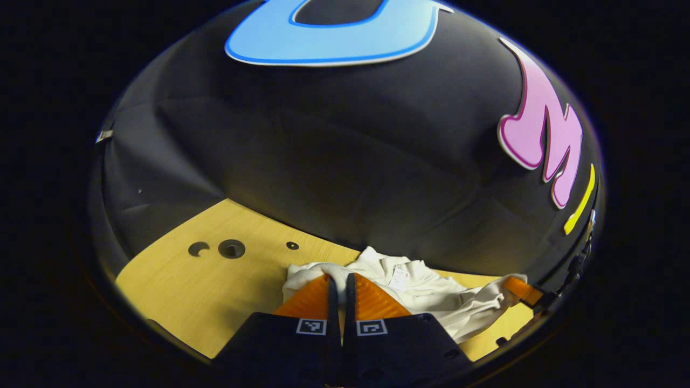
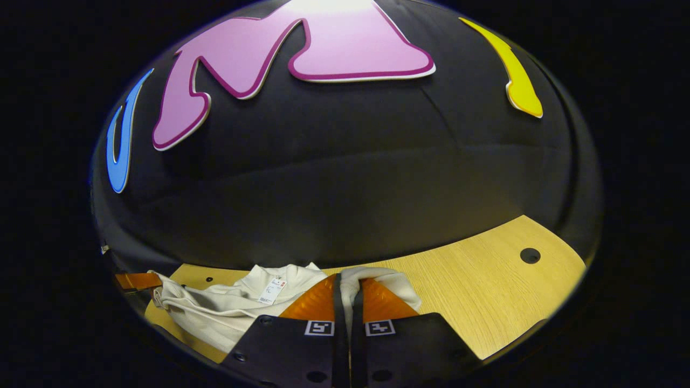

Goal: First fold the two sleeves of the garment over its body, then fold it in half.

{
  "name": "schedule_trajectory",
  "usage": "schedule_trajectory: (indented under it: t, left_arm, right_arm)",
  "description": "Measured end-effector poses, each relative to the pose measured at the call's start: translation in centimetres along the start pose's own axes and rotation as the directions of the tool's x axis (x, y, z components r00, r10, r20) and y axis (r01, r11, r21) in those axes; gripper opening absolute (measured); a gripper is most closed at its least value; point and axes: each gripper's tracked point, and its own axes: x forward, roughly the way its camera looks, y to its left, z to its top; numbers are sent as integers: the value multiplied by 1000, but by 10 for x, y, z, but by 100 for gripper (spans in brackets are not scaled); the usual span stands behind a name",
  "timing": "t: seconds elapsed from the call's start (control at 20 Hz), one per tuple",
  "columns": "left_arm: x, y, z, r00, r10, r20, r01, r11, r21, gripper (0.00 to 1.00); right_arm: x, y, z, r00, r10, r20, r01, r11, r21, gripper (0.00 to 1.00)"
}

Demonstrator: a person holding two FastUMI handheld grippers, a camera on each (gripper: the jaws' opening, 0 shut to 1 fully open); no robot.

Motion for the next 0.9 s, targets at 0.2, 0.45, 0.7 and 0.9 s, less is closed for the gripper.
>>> schedule_trajectory:
  t: [0.2, 0.45, 0.7, 0.9]
  left_arm:
    - [45, 1, -4, 1000, -3, -2, 3, 994, 113, 6]
    - [73, 11, -23, 999, 33, -11, -30, 967, 254, 13]
    - [65, 19, 10, 991, 91, 94, -114, 954, 278, 65]
    - [30, 17, 36, 987, 81, 139, -116, 958, 261, 93]
  right_arm:
    - [31, -5, -8, 999, -37, 15, 38, 997, -73, 6]
    - [43, -5, -23, 999, -48, 11, 49, 992, -118, 16]
    - [37, -3, -32, 1000, -9, -24, 7, 995, -100, 64]
    - [19, 2, -23, 1000, -6, -2, 6, 995, -99, 93]
